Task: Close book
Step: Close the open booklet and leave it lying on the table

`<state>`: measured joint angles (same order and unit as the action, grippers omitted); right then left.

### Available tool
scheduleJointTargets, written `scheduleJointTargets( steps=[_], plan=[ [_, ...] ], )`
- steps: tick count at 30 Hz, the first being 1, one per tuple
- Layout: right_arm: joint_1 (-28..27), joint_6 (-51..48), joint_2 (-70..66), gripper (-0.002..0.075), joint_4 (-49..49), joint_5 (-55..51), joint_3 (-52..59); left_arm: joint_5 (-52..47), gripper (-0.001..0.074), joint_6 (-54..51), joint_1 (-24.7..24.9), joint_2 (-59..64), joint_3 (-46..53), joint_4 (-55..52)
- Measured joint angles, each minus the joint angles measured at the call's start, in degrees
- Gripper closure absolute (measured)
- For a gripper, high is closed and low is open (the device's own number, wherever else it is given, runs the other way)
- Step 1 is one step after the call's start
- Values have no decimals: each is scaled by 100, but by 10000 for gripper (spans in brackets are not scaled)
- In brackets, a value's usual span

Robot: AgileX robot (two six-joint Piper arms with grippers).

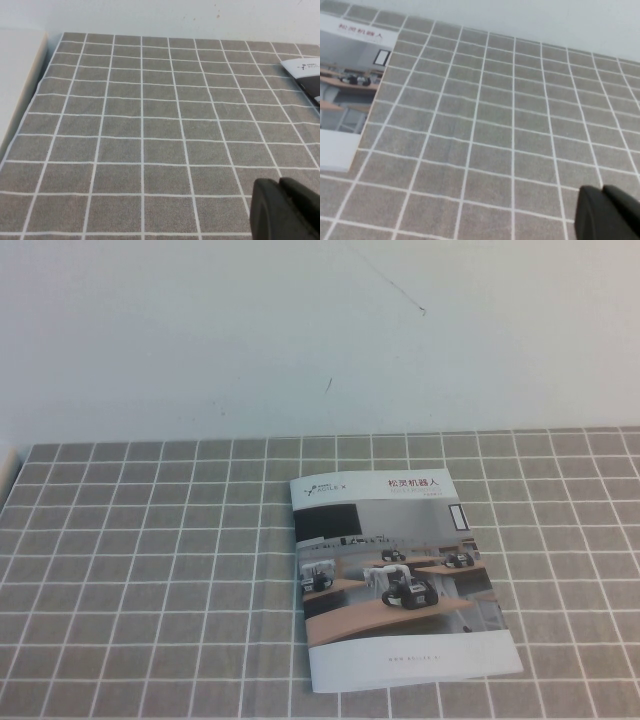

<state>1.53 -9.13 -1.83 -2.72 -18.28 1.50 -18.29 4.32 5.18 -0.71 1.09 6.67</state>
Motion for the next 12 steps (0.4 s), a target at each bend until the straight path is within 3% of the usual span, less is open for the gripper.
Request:
scheduleJointTargets(
  steps=[12],
  plan=[
    [-270, 411, 242, 729, -40, -80, -9, -11, 737, 0, 0, 0, 0, 13]
  ],
)
